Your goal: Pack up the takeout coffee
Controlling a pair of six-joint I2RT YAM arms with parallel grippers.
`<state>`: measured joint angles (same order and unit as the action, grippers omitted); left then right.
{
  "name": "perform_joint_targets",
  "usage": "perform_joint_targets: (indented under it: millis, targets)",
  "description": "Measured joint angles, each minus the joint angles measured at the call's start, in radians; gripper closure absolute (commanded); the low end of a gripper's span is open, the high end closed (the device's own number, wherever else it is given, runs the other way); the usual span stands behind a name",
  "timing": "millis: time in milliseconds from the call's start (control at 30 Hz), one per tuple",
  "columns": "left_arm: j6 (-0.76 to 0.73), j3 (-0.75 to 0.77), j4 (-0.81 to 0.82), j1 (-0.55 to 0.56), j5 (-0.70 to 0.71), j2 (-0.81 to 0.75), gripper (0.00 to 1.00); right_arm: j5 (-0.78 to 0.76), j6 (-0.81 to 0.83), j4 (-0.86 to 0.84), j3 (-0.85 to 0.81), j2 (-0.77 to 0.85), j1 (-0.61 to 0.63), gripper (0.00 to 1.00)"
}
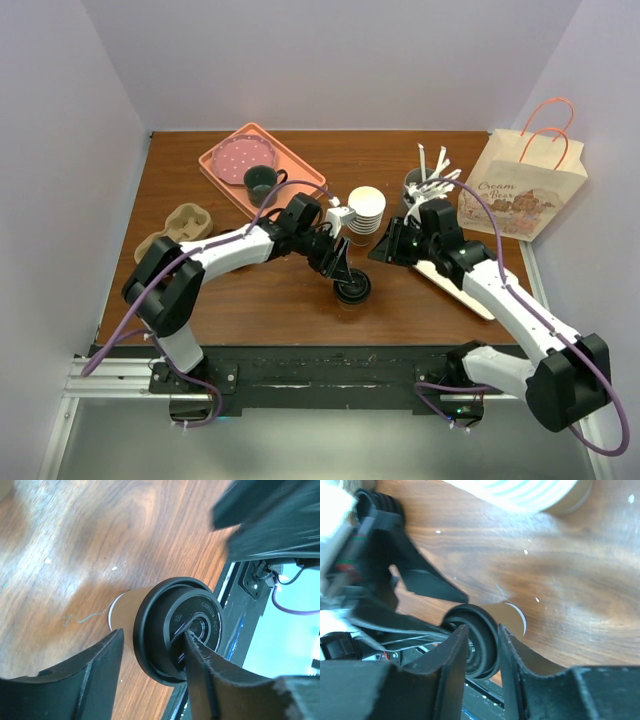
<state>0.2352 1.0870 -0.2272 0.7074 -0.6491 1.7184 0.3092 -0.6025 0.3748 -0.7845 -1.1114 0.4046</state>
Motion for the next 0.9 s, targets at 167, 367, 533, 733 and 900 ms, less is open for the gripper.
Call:
perform_joint_targets:
  millis: [167,367,533,733,900]
  targets:
    - [0.031,0.029,-0.058,0.000,0.055,-0.005,0.28,-0.005,0.054,0.098,-0.089,0.014,0.000,0.51]
    - [0.036,0.099,-0.185,-0.016,0.111,0.001,0.08,-0.014,0.121,0.193,-0.149,0.065,0.000,0.31]
    - [0.047,0.116,-0.225,-0.031,0.122,-0.013,0.00,-0.032,0.142,0.252,-0.164,0.119,0.000,0.29]
    - [0.087,0.116,-0.251,-0.056,0.167,-0.100,0.00,-0.088,0.133,0.287,-0.170,0.133,0.060,0.29]
    - [0.148,0.064,-0.266,-0.084,0.361,-0.308,0.00,-0.231,0.085,0.331,-0.231,0.056,0.275,0.21]
